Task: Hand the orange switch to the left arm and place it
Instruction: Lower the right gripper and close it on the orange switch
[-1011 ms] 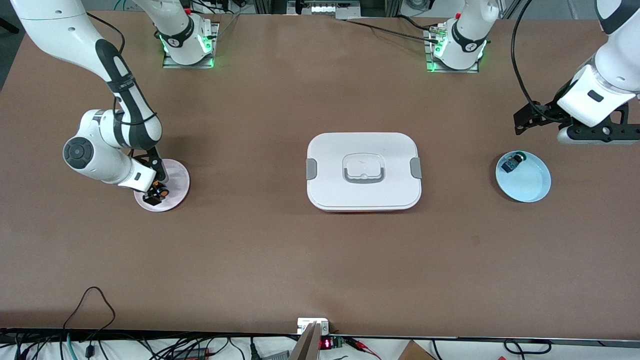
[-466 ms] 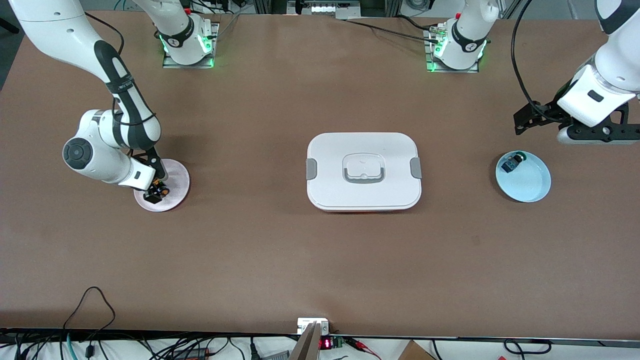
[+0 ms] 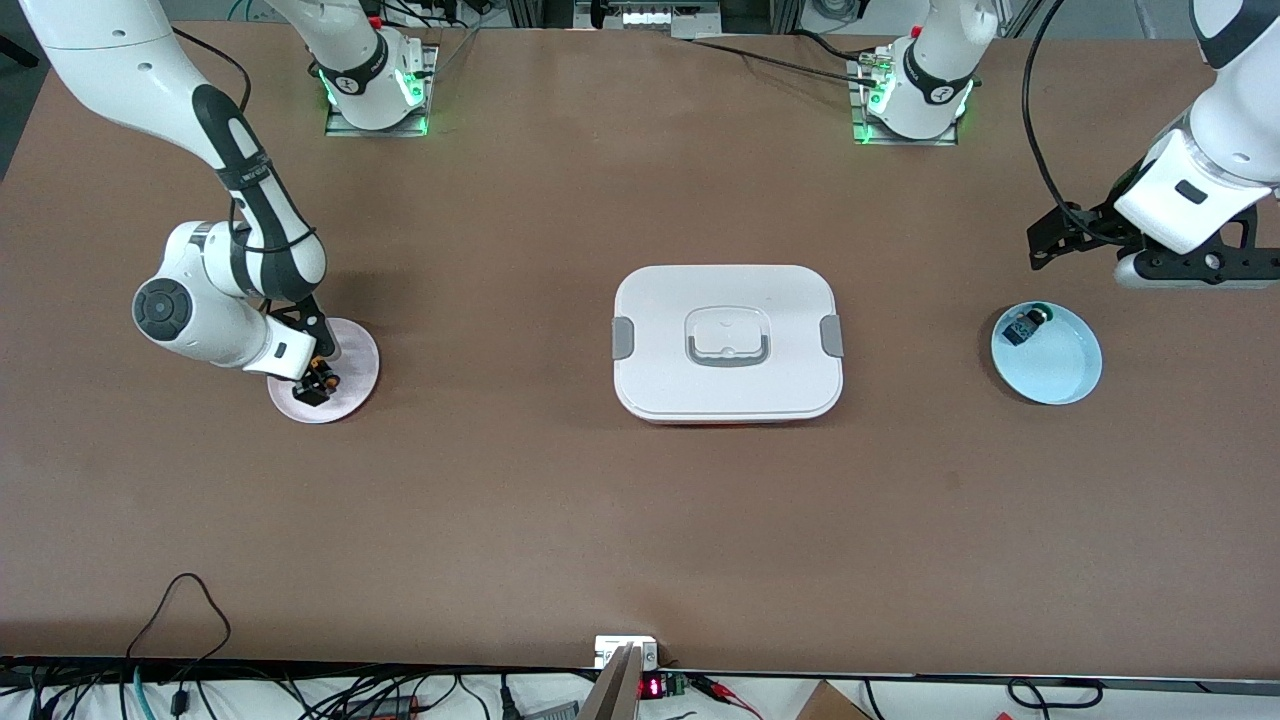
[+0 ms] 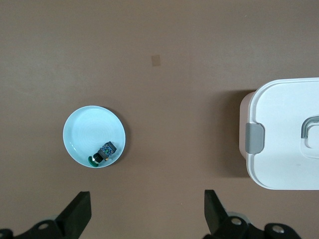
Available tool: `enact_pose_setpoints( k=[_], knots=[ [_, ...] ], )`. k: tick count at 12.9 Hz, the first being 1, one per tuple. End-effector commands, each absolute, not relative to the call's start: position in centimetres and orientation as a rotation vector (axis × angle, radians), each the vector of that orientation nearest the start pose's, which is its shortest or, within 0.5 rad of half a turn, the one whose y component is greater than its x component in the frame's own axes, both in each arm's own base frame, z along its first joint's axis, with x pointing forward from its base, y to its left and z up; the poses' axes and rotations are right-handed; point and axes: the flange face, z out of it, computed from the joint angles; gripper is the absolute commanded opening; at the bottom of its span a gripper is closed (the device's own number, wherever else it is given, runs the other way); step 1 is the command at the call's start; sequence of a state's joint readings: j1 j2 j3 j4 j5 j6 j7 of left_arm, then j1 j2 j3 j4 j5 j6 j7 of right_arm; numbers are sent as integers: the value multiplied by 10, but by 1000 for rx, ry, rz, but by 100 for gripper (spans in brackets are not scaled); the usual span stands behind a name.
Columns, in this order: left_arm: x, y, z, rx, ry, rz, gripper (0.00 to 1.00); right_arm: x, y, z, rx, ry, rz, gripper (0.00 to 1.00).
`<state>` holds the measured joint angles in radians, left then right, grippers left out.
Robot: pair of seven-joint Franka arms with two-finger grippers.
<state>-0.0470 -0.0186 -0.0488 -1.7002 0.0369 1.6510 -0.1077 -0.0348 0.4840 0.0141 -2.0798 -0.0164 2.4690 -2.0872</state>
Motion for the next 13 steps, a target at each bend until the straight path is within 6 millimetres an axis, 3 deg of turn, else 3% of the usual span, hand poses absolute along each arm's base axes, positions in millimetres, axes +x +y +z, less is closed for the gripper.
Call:
enact_pose_setpoints(
  k=[1,4,9,13],
  knots=[
    [552,-50,586,-3102,-20,46,100,576,-15,179,1538,2812,-22,94],
    [552,-50,586,-3102,-20,46,100,576,-15,180,1533,2818,-6,70],
    [552,-50,585,-3102,-20,49,100,577,-16,183,1576,2808,38,21],
    [552,-50,586,-3102,-20,46,100,587,-8,207,1665,2778,114,9]
  ],
)
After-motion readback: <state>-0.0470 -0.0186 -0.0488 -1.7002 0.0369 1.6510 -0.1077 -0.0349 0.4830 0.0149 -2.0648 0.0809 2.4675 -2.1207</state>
